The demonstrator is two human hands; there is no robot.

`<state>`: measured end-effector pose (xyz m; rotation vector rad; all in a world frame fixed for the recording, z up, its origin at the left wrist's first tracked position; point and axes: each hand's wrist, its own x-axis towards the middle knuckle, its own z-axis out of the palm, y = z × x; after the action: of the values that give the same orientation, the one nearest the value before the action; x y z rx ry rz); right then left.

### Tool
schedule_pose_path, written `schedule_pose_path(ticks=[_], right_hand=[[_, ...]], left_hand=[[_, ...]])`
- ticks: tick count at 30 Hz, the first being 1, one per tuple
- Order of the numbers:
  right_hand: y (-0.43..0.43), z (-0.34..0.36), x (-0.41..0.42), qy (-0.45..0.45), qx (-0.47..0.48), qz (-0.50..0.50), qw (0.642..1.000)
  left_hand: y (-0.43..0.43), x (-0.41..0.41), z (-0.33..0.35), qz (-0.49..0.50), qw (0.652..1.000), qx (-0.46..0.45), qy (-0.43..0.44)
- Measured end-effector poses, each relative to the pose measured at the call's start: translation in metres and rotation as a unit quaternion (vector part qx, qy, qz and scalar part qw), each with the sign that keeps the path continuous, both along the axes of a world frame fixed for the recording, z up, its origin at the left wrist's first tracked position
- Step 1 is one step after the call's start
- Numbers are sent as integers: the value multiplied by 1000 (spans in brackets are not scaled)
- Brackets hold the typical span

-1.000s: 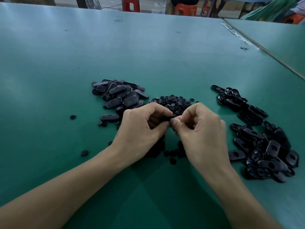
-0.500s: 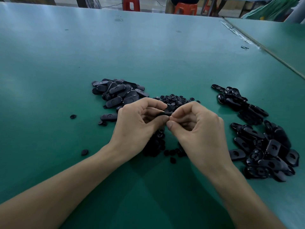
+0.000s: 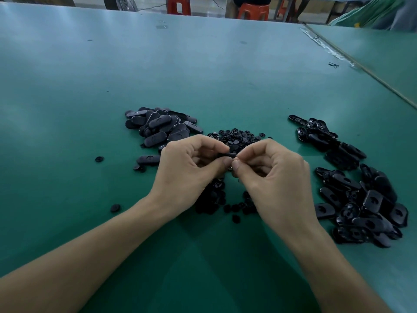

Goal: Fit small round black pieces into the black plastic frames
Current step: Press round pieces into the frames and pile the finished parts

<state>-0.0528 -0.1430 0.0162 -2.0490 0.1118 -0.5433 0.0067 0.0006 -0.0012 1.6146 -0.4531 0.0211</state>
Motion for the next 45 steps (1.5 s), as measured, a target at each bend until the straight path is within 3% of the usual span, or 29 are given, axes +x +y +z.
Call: schedule_pose_path(ticks=[7, 13, 26, 31, 36, 45], right_hand=[[-13, 3, 3, -10, 3, -12, 1000], [-20, 2, 4, 40, 61, 80, 994], [-24, 0, 6, 63, 60, 79, 993], [-20, -1, 5, 29, 11, 65, 997], [-13, -4, 3, -41, -111, 24, 993], [-7, -7, 4, -113, -170, -6, 979]], left_hand=[[1, 2, -1, -17, 999, -18, 32], [2, 0, 1, -56, 996, -42, 50], [2, 1, 1, -97, 991, -49, 77], [3, 3, 1, -78, 991, -57, 93], [3, 4, 2, -66, 988, -79, 113], [1, 3, 4, -75, 986, -86, 123]])
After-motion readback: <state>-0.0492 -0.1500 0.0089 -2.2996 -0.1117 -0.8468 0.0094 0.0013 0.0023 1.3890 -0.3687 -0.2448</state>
